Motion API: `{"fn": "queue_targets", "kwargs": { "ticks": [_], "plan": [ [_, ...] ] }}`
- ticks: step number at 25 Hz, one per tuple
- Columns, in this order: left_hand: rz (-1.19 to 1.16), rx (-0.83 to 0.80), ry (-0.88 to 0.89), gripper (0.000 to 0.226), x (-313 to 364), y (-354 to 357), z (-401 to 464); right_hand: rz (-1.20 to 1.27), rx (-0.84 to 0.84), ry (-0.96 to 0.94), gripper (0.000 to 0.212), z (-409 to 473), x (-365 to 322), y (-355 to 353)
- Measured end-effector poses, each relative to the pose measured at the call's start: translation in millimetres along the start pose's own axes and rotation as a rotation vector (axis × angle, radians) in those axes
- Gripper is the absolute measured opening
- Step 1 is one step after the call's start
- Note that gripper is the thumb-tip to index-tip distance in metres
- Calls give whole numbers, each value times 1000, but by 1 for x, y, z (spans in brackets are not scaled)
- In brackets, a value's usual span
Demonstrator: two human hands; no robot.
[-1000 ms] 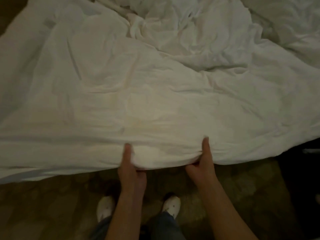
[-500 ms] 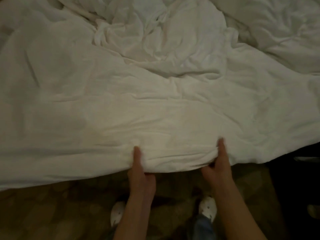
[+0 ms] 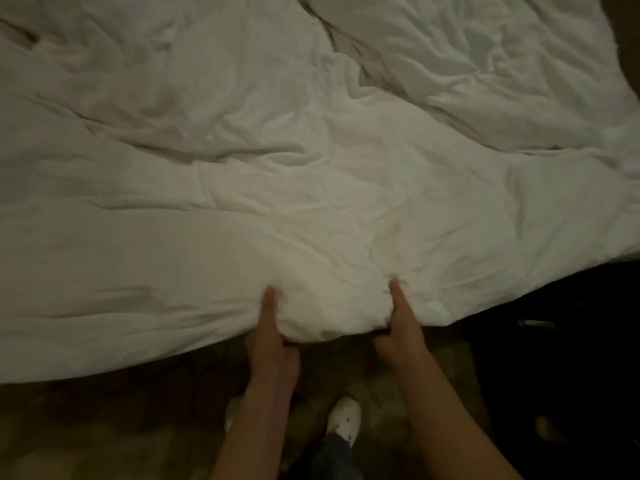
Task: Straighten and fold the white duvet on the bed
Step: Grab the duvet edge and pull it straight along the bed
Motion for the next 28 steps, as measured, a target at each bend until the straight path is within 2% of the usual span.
{"fn": "queue_targets", "kwargs": {
  "ticks": [1,3,5,6,8,10,13,16,18,20,22,23,25,27,28],
  "plan": [
    [32,65,8,65,-13,7,-2,-64,13,-38,94,0,-5,3],
    [31,155,89,58,-15,12,-2,-183,66,-187,67,-1,-19,0],
    [42,129,245,65,6,11,0,-220,109,-359,52,-11,-35,-4],
    [40,109,312,71,13,9,0,-226,121,-420,51,-14,-46,-5],
    [84,130,385,75,8,13,-3,-142,159,-412,51,-3,-65,-14],
    [131,118,413,64,-21,41,-18,-119,190,-456,60,4,-88,-21],
    [355,49,467,61,-92,106,-34,-405,227,-718,67,-12,-126,-17],
    [436,145,606,60,-115,135,-32,-596,124,-855,57,-14,-153,-21],
    [340,213,703,59,-110,138,-35,-581,73,-823,53,3,-180,-32],
    [320,267,754,73,-130,148,-39,-594,34,-783,69,25,-210,-54],
    [374,235,673,83,-179,184,-33,-762,0,-794,89,34,-241,-74],
    [378,199,599,75,-210,206,-28,-855,-21,-799,94,38,-256,-86],
    [327,195,454,52,-257,241,-17,-953,-10,-757,90,48,-287,-117],
    [316,220,498,43,-268,251,-18,-937,126,-700,82,59,-318,-162],
    [348,248,550,40,-267,247,-25,-915,231,-662,86,65,-333,-187]
  ]
}}
Point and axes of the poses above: each hand's wrist, its own z-axis towards the middle knuckle, its own y-axis out of the palm, x = y × z, the point moved 8 cm from there along z, towards the middle knuckle, and after that the axes turned 1 degree about y, right-handed, at the moved point
